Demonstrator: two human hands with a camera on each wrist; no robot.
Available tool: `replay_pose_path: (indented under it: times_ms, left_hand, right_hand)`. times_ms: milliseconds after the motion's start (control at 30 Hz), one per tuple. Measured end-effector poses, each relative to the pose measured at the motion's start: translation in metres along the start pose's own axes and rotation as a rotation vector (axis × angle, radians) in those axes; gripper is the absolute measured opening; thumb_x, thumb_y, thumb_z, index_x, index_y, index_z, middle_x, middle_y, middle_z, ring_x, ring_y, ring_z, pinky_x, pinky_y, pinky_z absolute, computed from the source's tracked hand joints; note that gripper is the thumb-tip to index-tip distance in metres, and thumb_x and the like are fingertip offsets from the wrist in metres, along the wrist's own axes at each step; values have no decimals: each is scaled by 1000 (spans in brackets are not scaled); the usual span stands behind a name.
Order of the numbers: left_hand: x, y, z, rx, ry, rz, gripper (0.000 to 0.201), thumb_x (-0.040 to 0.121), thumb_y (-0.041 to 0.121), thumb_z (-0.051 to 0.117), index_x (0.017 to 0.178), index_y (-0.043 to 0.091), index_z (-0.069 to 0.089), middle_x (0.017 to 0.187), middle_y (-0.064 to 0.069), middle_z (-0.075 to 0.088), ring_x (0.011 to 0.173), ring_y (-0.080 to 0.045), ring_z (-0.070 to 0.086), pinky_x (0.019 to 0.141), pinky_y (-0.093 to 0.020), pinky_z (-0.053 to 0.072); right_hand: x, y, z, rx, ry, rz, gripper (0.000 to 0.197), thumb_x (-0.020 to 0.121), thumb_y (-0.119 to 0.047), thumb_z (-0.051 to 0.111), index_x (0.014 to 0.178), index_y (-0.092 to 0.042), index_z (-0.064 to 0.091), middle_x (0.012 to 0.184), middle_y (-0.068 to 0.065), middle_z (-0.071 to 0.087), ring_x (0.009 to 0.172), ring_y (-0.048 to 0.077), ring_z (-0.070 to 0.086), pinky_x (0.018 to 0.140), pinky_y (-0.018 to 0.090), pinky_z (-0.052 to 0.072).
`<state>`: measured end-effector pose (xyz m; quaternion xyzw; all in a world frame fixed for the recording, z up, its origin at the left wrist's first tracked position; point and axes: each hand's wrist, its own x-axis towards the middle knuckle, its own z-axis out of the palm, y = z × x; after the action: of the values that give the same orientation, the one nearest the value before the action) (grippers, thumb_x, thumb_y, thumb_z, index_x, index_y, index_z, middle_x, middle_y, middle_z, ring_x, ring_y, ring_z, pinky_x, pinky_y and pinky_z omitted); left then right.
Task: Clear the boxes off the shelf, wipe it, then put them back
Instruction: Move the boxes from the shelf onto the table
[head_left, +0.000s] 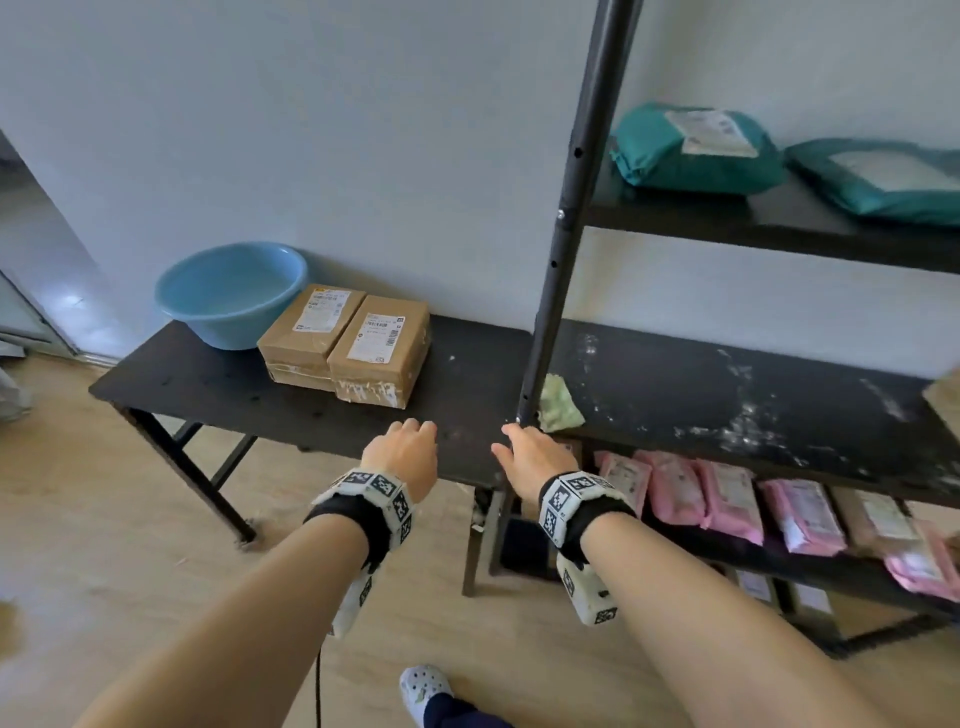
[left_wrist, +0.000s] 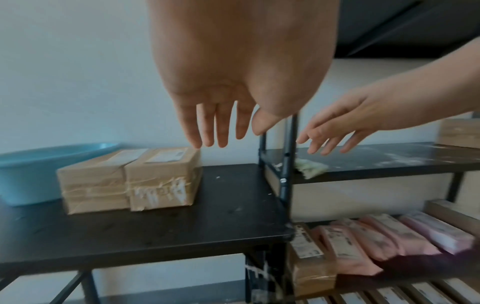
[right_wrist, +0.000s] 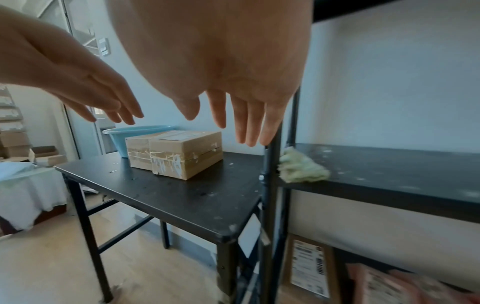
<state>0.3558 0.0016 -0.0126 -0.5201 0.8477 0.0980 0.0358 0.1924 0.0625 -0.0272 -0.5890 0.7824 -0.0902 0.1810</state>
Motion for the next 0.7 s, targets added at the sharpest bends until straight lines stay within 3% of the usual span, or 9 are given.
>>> replay_pose_path:
  times_ms: [133, 400, 500, 700]
  left_hand:
    - [-37, 71, -5, 102, 66, 167, 29, 97, 22, 37, 122, 13, 47, 125, -7, 52, 119, -26, 48, 92, -38, 43]
    - [-70, 217, -13, 255, 137, 456, 32, 94, 19, 41, 124, 11, 48, 128, -8, 53, 121, -26, 48, 98, -38, 41]
    - [-64, 274, -8, 273, 136, 523, 30, 95, 21, 42, 122, 11, 49, 125, -8, 53, 119, -26, 48, 93, -36, 42]
    - [-19, 416, 13, 261, 127, 622, 32, 96, 19, 40, 125, 10, 49, 129, -8, 52, 121, -26, 47, 97, -37, 42]
  right_hand:
    - [-71, 52, -30, -96, 120, 23, 36, 98, -38, 37, 120, -14, 52, 119, 9, 58, 111, 31, 56, 87, 41, 47]
    - [-164, 177, -92, -160, 251, 226, 35, 98, -36, 35, 119, -13, 51, 118, 9, 56, 105, 28, 58, 85, 39, 48]
    - [-183, 228, -111, -151, 285, 304, 35, 98, -34, 34, 119, -12, 51, 120, 11, 56, 108, 29, 57, 88, 42, 47]
    - [-194, 358, -157, -184, 342, 404, 37, 99, -34, 35, 124, -11, 48, 125, 11, 55, 114, 30, 53, 92, 41, 43]
